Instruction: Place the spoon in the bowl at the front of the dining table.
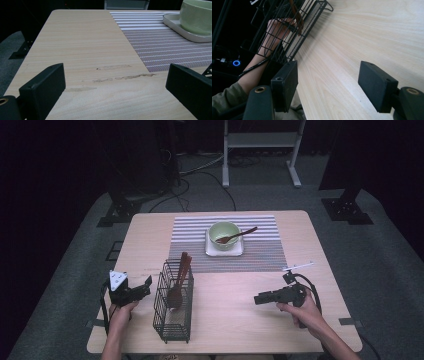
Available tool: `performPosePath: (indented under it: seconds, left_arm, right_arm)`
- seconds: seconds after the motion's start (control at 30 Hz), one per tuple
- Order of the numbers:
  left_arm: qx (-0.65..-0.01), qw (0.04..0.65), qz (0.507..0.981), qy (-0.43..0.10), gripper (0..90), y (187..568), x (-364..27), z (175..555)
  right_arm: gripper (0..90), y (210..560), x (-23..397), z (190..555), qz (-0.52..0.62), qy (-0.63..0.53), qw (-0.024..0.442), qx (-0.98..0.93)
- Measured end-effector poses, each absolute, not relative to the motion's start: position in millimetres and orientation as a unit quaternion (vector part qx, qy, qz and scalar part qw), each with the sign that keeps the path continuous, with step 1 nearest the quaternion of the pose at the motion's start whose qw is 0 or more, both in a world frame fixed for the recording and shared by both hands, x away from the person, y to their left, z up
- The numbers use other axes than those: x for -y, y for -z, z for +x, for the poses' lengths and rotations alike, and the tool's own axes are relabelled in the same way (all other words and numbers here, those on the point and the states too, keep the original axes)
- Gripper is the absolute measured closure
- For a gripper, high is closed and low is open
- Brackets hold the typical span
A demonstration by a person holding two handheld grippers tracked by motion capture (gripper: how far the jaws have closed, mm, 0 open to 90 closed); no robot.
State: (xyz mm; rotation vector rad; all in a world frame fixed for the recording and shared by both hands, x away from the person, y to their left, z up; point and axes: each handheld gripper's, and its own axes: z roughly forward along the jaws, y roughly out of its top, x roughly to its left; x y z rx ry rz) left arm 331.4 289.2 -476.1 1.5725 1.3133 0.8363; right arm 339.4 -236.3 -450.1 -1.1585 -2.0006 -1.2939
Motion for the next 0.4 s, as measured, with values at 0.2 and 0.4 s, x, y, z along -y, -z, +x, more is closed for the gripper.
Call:
performPosePath:
  seconds: [0.2,0.4]
  left_arm:
    - [-0.531,0.448,0.635,-0.339,1.7,476.2,-289.0,331.2]
    - [-0.532,0.447,0.637,-0.335,1.7,476.0,-290.0,331.2]
  right_arm:
    - [30.6,449.5,233.4,334.5,-0.417,0.475,0.24,0.737]
    - [30.4,448.6,235.8,329.3,-0.411,0.505,0.242,0.719]
